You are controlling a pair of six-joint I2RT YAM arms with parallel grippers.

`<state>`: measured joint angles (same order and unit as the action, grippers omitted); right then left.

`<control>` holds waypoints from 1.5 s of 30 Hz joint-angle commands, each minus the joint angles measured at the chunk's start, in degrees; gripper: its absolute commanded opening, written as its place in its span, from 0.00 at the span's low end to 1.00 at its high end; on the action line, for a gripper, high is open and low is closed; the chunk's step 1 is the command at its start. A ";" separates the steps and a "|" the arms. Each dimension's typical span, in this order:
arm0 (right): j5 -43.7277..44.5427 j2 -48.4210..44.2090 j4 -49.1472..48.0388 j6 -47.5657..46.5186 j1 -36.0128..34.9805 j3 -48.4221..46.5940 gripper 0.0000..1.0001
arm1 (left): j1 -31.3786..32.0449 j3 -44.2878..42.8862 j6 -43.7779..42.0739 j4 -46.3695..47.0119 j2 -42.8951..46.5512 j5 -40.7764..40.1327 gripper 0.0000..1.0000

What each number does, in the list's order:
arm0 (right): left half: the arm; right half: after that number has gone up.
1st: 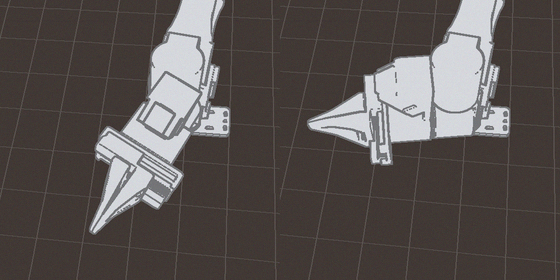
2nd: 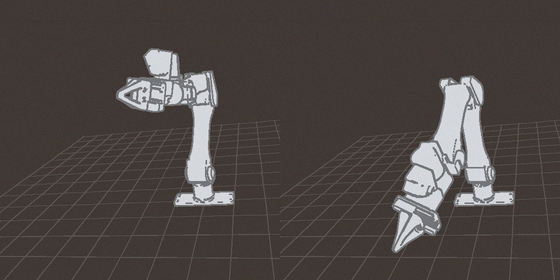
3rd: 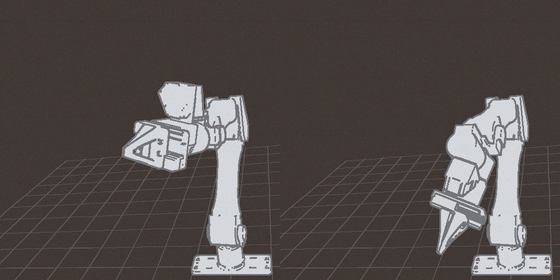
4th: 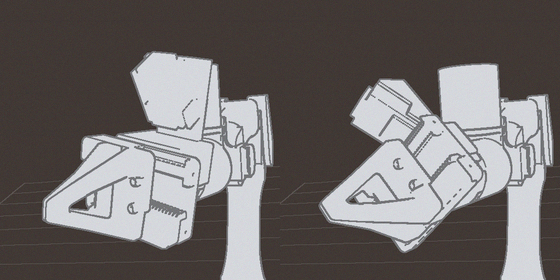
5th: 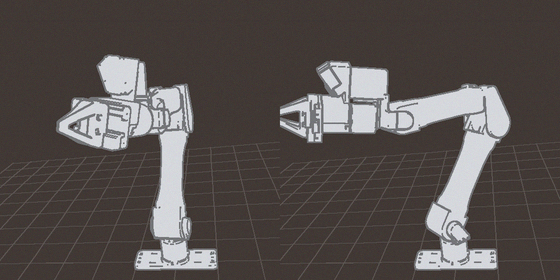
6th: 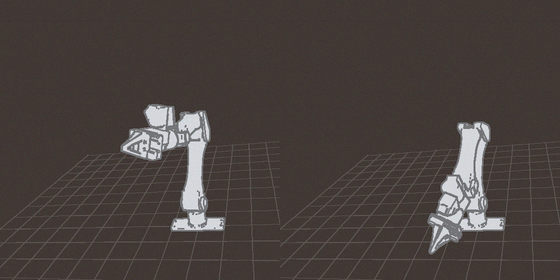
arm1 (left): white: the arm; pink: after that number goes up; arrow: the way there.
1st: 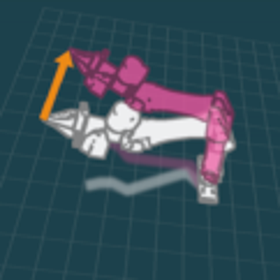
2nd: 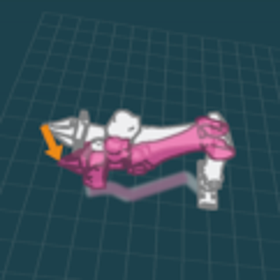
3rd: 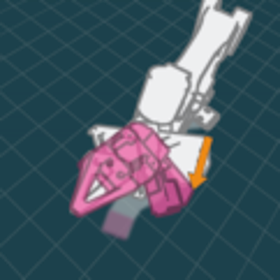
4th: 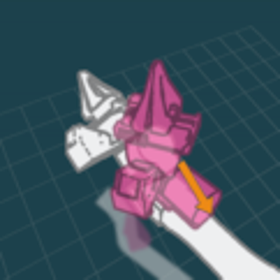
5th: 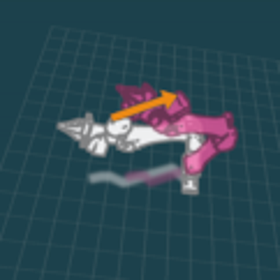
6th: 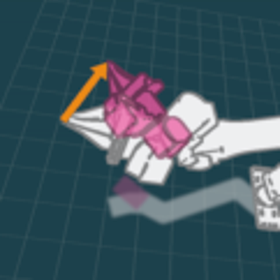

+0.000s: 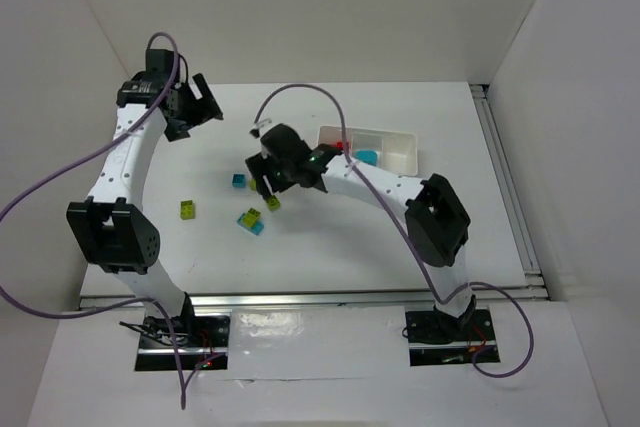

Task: Sort the legos into containers by color

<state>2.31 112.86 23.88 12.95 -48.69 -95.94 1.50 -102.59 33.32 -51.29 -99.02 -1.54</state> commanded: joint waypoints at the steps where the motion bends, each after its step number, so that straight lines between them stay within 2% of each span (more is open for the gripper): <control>1: 1.38 0.68 1.87 -1.17 -3.60 1.02 0.73 | -1.76 1.33 2.71 0.49 3.57 -1.80 1.00; 9: 7.97 9.30 5.73 3.66 -4.49 -5.56 0.72 | -1.76 2.48 1.48 0.49 3.57 -0.04 1.00; 11: 7.98 12.28 7.31 3.66 -4.49 -8.37 0.72 | -1.76 3.00 0.96 1.01 3.57 -0.04 1.00; 18: 7.36 15.20 5.74 3.74 -3.96 -8.39 0.75 | -1.76 3.62 0.43 1.54 4.10 1.36 1.00; 21: 7.36 15.99 5.74 4.28 -3.96 -8.39 0.70 | -1.76 4.24 0.43 2.06 4.10 1.89 1.00; 23: 7.36 16.52 4.43 4.28 -3.96 -7.86 0.63 | -1.76 4.24 0.43 2.07 4.10 1.89 1.00; 26: 8.06 16.52 4.95 4.97 -3.96 -7.86 0.47 | -1.76 4.24 0.43 2.07 4.10 2.41 1.00; 27: 8.59 14.95 4.95 4.98 -3.96 -7.34 0.38 | -1.76 4.24 0.43 2.07 4.10 2.42 1.00; 28: 9.29 13.80 4.34 4.98 -3.96 -7.33 0.34 | -1.76 4.76 0.43 2.59 4.10 2.42 1.00; 33: 15.52 4.58 3.54 6.29 -1.07 -3.65 0.32 | -1.24 5.29 -0.62 3.73 3.58 4.44 1.00; 34: 16.58 0.30 3.54 6.30 -0.10 -2.59 0.31 | -0.54 5.29 -0.63 3.74 3.57 4.44 1.00; 40: 21.25 -15.62 4.25 11.65 12.02 8.74 0.31 | 2.01 4.77 -1.68 3.74 1.03 5.67 1.00; 44: 21.78 -19.08 6.44 12.98 22.29 14.19 0.31 | 2.72 3.54 -2.21 3.74 -0.81 6.20 1.00; 45: 21.78 -19.08 6.44 12.98 22.32 14.20 0.32 | 3.42 3.53 -2.21 3.74 -0.82 6.20 1.00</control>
<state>22.11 93.34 28.08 23.70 -28.40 -85.14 4.05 -97.14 32.75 -48.42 -98.74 3.46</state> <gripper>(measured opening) 0.430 1.000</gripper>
